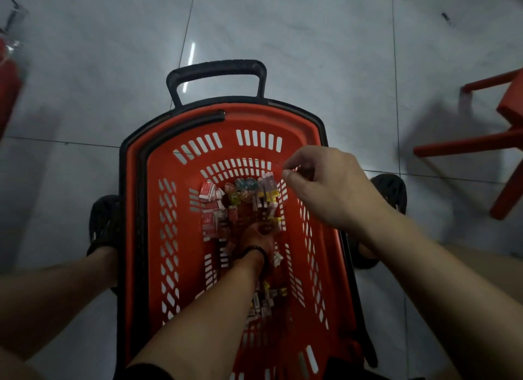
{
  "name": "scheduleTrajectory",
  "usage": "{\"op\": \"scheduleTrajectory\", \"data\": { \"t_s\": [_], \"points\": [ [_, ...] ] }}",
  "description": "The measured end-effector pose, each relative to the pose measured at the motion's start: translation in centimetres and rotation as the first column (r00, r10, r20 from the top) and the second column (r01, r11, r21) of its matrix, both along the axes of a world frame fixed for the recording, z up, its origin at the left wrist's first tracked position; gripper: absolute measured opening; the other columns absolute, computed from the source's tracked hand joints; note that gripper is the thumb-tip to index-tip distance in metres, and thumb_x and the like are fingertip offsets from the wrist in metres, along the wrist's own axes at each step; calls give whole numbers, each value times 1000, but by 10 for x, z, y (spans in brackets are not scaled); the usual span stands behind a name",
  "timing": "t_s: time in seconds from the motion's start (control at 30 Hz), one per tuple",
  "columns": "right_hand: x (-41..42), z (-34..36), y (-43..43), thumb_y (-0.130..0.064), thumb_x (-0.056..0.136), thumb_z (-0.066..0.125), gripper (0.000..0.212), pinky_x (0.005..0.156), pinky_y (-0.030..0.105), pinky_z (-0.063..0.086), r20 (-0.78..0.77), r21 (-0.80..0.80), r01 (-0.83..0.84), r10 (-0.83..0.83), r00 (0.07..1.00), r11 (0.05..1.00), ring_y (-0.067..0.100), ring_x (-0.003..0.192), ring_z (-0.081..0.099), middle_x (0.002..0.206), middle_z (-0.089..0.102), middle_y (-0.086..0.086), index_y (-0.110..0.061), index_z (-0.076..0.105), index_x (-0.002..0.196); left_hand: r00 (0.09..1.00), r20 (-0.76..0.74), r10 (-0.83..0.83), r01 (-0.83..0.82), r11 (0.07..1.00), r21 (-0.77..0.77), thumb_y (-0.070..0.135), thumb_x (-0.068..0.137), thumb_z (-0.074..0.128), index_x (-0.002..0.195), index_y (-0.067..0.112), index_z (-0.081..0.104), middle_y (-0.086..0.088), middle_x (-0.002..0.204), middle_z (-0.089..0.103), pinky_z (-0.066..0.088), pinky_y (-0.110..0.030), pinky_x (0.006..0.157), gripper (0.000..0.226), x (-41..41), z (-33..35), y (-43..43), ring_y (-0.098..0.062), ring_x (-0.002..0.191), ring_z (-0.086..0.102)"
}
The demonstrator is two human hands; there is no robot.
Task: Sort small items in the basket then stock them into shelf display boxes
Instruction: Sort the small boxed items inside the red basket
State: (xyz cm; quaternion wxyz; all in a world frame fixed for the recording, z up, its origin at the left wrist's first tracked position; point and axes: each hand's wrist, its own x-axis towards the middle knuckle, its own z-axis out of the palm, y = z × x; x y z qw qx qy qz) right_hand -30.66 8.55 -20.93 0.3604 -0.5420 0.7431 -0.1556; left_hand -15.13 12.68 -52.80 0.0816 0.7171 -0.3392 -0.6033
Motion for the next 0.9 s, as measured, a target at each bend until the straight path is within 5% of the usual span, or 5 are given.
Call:
{"op": "scheduleTrajectory", "data": {
  "t_s": [0.47, 0.57, 0.67, 0.77, 0.9],
  "points": [
    [10, -3, -1, -38, 103, 64, 23, 87, 39, 63, -198, -63, -86, 72, 978, 994, 17, 105, 71, 117, 74, -5, -26, 71, 121, 985, -130, 115, -107, 992, 70, 60, 84, 72, 73, 26, 79, 0, 77, 75, 58, -49, 87, 37, 10, 38, -22, -28, 86, 71],
    [26, -10, 1, -33, 95, 73, 28, 83, 41, 65, -264, 0, -272, 263, 928, 962, 17, 100, 72, 112, 74, -6, -29, 68, 123, 882, -347, 319, -263, 944, 201, 78, 91, 52, 105, 20, 79, -10, 98, 80, 62, -57, 83, 65, 13, 108, -34, -34, 90, 76],
    [42, -17, 10, -31, 84, 83, 44, 86, 41, 64, -260, 148, -432, 456, 851, 890, 19, 106, 68, 117, 66, -7, -34, 65, 124, 745, -503, 438, -325, 897, 300, 84, 95, 32, 114, 11, 70, -9, 87, 75, 61, -42, 60, 84, 32, 176, -42, -27, 70, 74],
    [57, -16, 22, -33, 83, 85, 60, 91, 38, 60, -245, 114, -546, 556, 795, 830, 19, 115, 64, 129, 60, -7, -32, 59, 137, 655, -601, 459, -346, 888, 302, 91, 88, 29, 147, 14, 52, -15, 129, 72, 55, -61, 98, 99, 53, 227, -43, -37, 114, 72],
    [70, -4, 30, -34, 88, 81, 62, 94, 39, 59, -320, -38, -647, 604, 730, 762, 18, 121, 62, 134, 63, -9, -35, 56, 145, 621, -640, 452, -370, 889, 269, 89, 89, 30, 158, 24, 37, -17, 143, 64, 44, -64, 111, 95, 78, 279, -34, -41, 131, 61]
  ]
}}
